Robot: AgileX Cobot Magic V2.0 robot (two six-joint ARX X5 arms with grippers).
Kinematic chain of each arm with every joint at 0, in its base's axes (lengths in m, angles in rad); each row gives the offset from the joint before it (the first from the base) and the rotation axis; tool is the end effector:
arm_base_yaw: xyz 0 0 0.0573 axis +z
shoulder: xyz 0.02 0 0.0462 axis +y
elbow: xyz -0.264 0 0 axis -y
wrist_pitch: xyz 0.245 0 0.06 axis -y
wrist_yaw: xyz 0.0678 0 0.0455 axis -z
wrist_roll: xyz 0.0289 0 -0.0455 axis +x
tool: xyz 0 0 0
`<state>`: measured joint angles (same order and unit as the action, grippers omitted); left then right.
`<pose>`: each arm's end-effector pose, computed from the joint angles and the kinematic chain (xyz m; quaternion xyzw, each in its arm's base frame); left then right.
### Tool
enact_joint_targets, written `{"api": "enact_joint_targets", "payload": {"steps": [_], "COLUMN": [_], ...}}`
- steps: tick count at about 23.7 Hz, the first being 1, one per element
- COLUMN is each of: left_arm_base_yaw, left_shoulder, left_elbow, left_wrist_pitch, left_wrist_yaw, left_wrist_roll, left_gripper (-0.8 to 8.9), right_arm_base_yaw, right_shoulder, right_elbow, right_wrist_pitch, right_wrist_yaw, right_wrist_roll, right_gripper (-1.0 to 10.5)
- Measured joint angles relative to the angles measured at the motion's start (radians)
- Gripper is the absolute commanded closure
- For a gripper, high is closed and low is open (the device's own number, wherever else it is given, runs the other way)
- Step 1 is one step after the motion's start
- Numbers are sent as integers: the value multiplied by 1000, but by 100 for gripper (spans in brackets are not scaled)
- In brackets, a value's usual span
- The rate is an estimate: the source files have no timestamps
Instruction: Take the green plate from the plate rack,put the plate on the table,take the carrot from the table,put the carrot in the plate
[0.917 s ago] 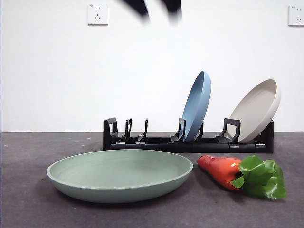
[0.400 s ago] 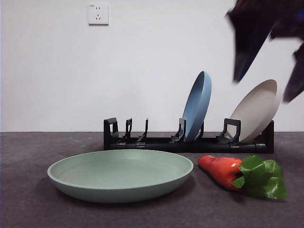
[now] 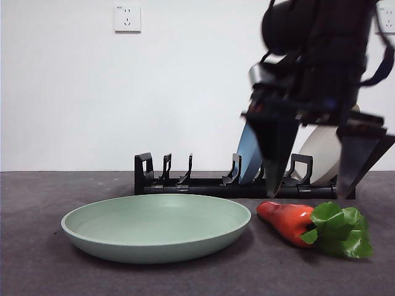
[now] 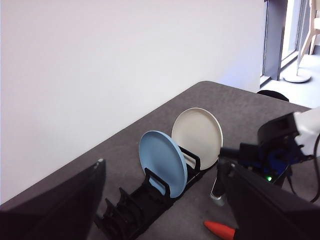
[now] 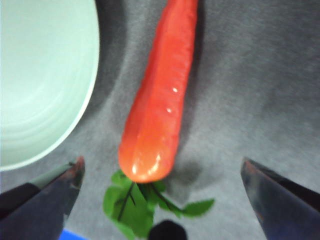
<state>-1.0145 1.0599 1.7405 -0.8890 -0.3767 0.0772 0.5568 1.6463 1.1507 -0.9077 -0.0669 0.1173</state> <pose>0.0809 -0.1100 0.5150 0.1031 0.0678 -0.3147 0.9412 0.2537 0.1602 0.2077 -0.1137 0.6389 0.1972 0.7349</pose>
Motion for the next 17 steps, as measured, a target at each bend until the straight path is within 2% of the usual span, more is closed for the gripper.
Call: {"api": "enact_joint_targets", "payload": {"steps": [6, 8, 11, 13, 17], "left_arm_base_yaw": [0, 0, 0, 0, 0], "left_shoulder": [0, 0, 0, 0, 0], "left_elbow": [0, 0, 0, 0, 0], "left_wrist_pitch": [-10, -19, -25, -25, -27], "left_wrist_yaw": [-31, -44, -55, -62, -63], "left_wrist_roll": [0, 0, 0, 0, 0], "left_gripper": [432, 432, 432, 432, 432], "right_arm_base_yaw": [27, 27, 26, 26, 26], "right_shoulder": [84, 107, 132, 132, 132], "right_elbow": [0, 0, 0, 0, 0], "right_wrist_pitch": [55, 61, 70, 89, 101], "right_wrist_yaw": [18, 19, 19, 19, 18], "right_wrist_roll": [41, 48, 53, 56, 59], "right_gripper": [469, 556, 618, 775, 801]}}
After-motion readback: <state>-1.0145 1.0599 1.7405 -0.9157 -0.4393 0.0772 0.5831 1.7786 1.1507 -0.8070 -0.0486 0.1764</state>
